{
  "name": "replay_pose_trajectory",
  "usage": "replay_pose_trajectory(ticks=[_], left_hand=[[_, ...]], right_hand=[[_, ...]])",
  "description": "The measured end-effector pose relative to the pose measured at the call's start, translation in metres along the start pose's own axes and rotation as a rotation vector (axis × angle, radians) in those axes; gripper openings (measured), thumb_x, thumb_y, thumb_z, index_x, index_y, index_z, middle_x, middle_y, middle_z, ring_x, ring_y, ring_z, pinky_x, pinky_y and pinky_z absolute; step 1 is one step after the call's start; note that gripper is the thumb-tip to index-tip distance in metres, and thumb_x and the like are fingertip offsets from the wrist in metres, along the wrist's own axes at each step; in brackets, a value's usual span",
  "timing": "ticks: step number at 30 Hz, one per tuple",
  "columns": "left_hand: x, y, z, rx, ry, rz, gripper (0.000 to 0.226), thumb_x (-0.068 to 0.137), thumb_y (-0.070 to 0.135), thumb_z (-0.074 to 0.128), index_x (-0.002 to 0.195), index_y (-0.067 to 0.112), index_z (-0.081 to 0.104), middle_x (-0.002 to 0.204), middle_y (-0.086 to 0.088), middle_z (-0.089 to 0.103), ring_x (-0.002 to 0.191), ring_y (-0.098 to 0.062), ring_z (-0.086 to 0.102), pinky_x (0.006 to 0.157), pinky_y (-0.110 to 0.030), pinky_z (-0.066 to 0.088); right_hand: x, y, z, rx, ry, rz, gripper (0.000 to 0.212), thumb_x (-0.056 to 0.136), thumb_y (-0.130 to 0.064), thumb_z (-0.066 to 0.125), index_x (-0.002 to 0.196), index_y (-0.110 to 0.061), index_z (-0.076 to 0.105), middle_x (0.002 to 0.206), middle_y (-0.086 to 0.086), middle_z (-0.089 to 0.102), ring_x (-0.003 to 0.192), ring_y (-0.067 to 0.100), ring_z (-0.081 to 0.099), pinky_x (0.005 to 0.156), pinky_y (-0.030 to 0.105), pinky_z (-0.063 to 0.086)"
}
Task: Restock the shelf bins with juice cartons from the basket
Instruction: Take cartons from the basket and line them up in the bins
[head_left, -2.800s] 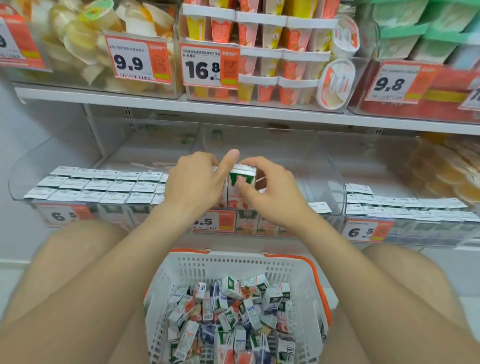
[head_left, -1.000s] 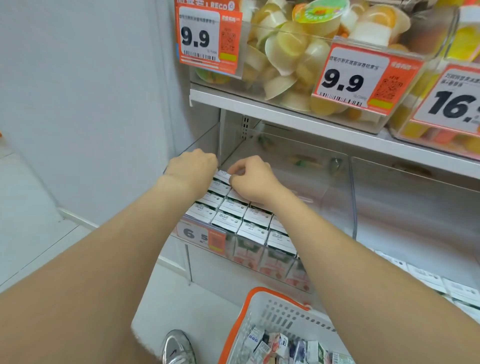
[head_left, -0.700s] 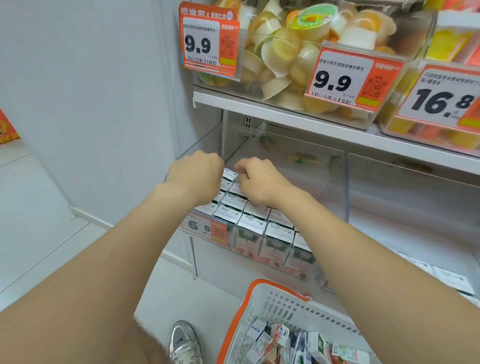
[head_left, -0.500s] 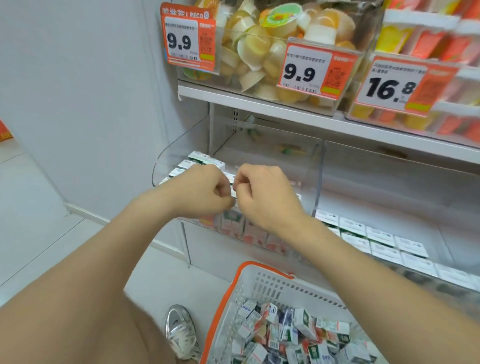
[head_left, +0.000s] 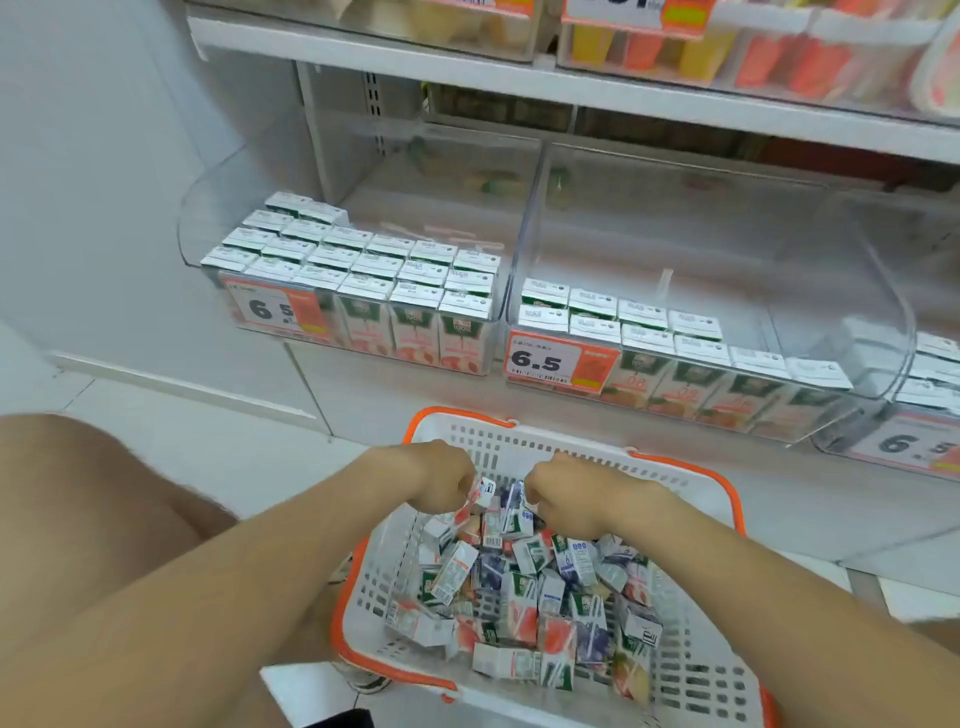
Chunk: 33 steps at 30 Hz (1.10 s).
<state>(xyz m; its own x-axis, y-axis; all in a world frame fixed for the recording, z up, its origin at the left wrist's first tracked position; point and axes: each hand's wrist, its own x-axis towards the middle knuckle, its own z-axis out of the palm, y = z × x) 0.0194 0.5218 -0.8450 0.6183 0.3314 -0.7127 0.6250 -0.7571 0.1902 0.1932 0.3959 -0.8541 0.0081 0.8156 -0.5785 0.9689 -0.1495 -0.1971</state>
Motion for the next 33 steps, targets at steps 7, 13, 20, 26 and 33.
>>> replay_pose_trajectory(ticks=[7, 13, 20, 26, 33], left_hand=[[0.072, -0.001, 0.093, -0.021, -0.108, -0.041, 0.051, 0.1, -0.006, 0.045, 0.147, 0.012, 0.053, 0.147, 0.005, 0.05, 0.125, -0.032, 0.06, 0.103, -0.045, 0.053], [0.102, 0.003, 0.152, -0.074, -0.072, -0.079, 0.097, 0.091, -0.015, 0.056, 0.167, 0.027, 0.013, 0.174, 0.002, -0.011, 0.126, -0.038, 0.061, 0.082, -0.041, 0.058], [0.108, -0.002, 0.164, -0.131, 0.142, -0.124, 0.058, 0.095, 0.033, 0.069, 0.146, 0.026, 0.04, 0.14, -0.009, 0.048, 0.106, -0.032, 0.066, 0.083, -0.043, 0.058], [0.1, -0.017, 0.154, -0.232, 0.208, -0.172, 0.044, 0.085, 0.02, 0.073, 0.123, 0.02, 0.05, 0.114, -0.008, 0.059, 0.099, -0.029, 0.063, 0.081, -0.042, 0.057], [0.092, -0.024, 0.134, -0.361, 0.28, -0.237, 0.043, 0.083, 0.021, 0.079, 0.118, 0.021, 0.054, 0.097, -0.002, 0.068, 0.088, -0.023, 0.067, 0.073, -0.034, 0.058]], right_hand=[[0.034, 0.035, 0.075, 0.036, -0.084, 0.078, 0.017, 0.096, 0.004, 0.043, 0.089, -0.006, 0.056, 0.083, 0.011, 0.052, 0.068, 0.028, 0.048, 0.062, 0.039, 0.041], [0.052, 0.025, 0.124, -0.04, -0.147, -0.036, 0.029, 0.094, 0.009, 0.049, 0.117, -0.007, 0.056, 0.094, 0.006, 0.053, 0.081, 0.027, 0.054, 0.06, 0.036, 0.043], [0.087, -0.007, 0.163, 0.063, -0.056, -0.091, 0.055, 0.093, 0.006, 0.059, 0.145, 0.0, 0.043, 0.126, 0.019, 0.058, 0.109, 0.036, 0.058, 0.085, 0.043, 0.049], [0.112, -0.02, 0.195, -0.179, 0.035, -0.024, 0.071, 0.09, -0.013, 0.072, 0.151, -0.001, 0.039, 0.143, 0.02, 0.051, 0.132, 0.038, 0.047, 0.11, 0.047, 0.039], [0.101, -0.011, 0.179, -0.143, 0.171, -0.089, 0.046, 0.094, -0.038, 0.063, 0.128, -0.006, 0.059, 0.122, 0.013, 0.061, 0.115, 0.031, 0.055, 0.102, 0.042, 0.042]])
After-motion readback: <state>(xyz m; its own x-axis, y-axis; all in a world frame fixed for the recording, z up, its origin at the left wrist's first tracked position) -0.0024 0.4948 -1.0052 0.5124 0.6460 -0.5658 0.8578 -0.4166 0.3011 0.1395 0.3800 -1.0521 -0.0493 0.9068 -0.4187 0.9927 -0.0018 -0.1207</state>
